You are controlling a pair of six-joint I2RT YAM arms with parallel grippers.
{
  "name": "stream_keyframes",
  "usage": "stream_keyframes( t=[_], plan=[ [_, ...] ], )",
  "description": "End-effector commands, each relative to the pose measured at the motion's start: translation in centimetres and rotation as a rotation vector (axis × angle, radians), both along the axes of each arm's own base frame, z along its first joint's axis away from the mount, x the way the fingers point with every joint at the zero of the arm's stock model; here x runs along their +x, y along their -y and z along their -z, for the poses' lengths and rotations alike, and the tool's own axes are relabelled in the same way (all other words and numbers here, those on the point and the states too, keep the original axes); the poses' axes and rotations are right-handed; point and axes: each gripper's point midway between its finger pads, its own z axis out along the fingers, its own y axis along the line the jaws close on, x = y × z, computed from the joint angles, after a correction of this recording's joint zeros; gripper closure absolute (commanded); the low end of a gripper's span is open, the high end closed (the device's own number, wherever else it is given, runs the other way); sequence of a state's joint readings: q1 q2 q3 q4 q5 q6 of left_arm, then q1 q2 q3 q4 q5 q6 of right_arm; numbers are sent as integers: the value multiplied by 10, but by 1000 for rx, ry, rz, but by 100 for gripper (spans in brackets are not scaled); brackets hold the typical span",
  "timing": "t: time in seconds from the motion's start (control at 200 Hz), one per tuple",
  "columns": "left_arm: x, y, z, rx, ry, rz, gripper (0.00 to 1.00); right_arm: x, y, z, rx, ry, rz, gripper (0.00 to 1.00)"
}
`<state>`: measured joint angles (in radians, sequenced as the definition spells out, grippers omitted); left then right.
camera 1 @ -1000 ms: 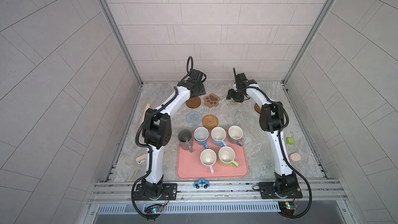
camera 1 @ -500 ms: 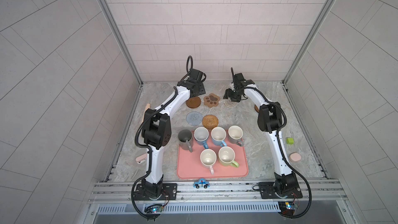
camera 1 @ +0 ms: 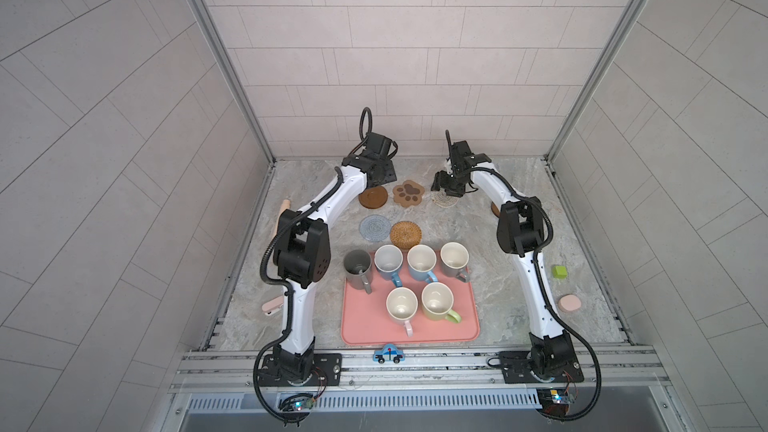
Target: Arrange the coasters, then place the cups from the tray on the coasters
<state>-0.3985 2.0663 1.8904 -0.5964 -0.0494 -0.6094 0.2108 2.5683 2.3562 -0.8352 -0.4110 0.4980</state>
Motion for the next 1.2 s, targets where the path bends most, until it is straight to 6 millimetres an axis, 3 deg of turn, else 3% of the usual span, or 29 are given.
stream_keyframes(
  t=[0.0,0.35,0.68,1.196],
  plan=[
    [-4,-7,-25,-3,37,-12,39,-40,3,62,-63,-210,-5,32],
    [-1,-5,-26,-19,43,-13,39,-34,-2,49,-29,-182,-5,32],
    [-2,-4,-25,-23,37,-10,39,-30,-9,52,14,-181,15,32],
    [-2,-5,-26,-19,40,-13,39,-20,-5,43,0,-148,40,32]
  ],
)
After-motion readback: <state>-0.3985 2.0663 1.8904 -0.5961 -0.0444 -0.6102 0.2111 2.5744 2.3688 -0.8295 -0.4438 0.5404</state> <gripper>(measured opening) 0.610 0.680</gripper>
